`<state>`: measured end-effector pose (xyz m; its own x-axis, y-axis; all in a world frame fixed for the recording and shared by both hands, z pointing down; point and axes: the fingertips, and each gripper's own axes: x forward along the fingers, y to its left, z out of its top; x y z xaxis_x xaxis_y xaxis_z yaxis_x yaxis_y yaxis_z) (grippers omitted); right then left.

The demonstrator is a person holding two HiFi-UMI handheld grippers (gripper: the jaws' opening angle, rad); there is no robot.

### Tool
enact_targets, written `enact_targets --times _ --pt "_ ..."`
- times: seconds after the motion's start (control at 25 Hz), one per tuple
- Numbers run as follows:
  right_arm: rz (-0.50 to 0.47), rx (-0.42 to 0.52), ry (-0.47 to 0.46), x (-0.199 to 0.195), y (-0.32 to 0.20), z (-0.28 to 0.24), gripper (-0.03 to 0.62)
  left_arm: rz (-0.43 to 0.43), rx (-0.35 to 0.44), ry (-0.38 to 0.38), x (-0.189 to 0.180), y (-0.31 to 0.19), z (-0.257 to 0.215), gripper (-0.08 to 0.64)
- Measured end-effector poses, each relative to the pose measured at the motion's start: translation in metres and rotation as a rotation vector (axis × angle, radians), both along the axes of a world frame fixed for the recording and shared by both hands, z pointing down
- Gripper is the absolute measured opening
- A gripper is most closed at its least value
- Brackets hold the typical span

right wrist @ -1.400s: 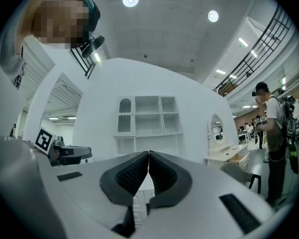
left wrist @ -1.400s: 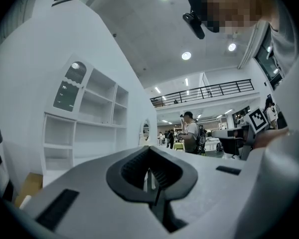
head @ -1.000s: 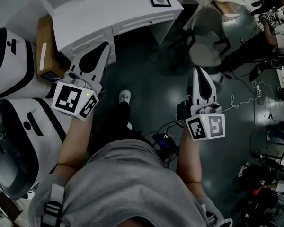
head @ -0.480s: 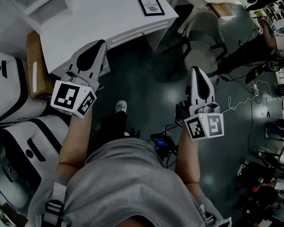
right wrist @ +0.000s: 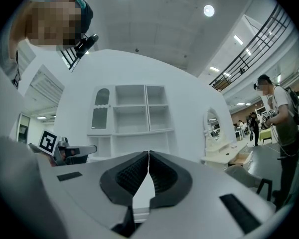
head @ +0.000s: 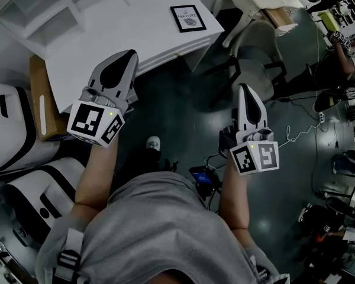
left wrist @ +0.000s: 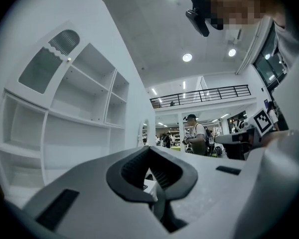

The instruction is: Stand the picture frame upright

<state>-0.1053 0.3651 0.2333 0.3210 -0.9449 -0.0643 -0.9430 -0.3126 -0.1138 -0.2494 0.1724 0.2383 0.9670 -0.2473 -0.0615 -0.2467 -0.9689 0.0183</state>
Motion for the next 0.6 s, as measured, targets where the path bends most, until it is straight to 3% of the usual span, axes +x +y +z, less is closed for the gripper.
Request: enact_targets --times 0.6 --pt "0.003 0.01 0.005 0.033 -0.067 0.0 0.029 0.048 -0.003 -0.011 0.044 -0.052 0.009 0.008"
